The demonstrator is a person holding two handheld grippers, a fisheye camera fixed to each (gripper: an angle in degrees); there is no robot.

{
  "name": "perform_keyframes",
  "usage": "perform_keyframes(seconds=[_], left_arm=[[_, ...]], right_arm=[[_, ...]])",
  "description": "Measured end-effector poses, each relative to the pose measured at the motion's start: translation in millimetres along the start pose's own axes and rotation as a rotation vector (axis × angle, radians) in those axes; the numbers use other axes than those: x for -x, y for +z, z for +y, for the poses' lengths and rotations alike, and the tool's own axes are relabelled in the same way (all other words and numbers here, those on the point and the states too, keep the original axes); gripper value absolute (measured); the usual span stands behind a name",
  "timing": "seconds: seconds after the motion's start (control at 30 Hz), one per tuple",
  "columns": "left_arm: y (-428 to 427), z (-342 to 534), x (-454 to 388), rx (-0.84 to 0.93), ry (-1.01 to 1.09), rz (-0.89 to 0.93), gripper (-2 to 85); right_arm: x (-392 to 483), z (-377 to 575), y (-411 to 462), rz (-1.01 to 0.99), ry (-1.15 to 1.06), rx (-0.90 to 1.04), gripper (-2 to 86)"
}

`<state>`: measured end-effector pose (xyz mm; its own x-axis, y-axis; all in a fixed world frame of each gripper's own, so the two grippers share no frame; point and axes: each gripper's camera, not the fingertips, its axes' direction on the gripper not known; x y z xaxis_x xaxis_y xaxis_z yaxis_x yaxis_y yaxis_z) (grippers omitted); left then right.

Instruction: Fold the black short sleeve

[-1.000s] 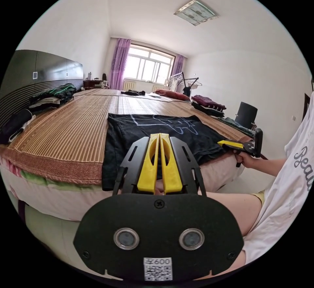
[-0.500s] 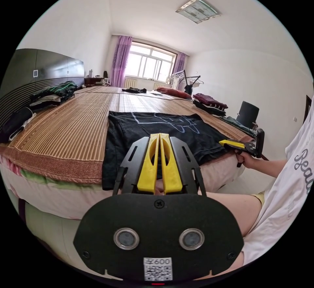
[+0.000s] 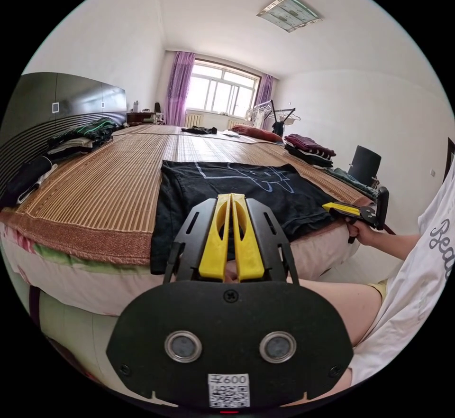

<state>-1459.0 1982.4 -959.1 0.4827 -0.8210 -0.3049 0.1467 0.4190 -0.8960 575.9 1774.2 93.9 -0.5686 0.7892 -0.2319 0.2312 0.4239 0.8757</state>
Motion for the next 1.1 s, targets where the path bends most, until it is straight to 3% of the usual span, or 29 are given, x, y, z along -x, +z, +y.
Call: perform_keyframes(seconds=[1.1], left_arm=[[11.8, -2.1, -49.9, 0.004, 0.023, -0.035, 0.3]], right_arm=[[-4.9, 11.2, 2.5, -0.009, 0.007, -0.008, -0.8]])
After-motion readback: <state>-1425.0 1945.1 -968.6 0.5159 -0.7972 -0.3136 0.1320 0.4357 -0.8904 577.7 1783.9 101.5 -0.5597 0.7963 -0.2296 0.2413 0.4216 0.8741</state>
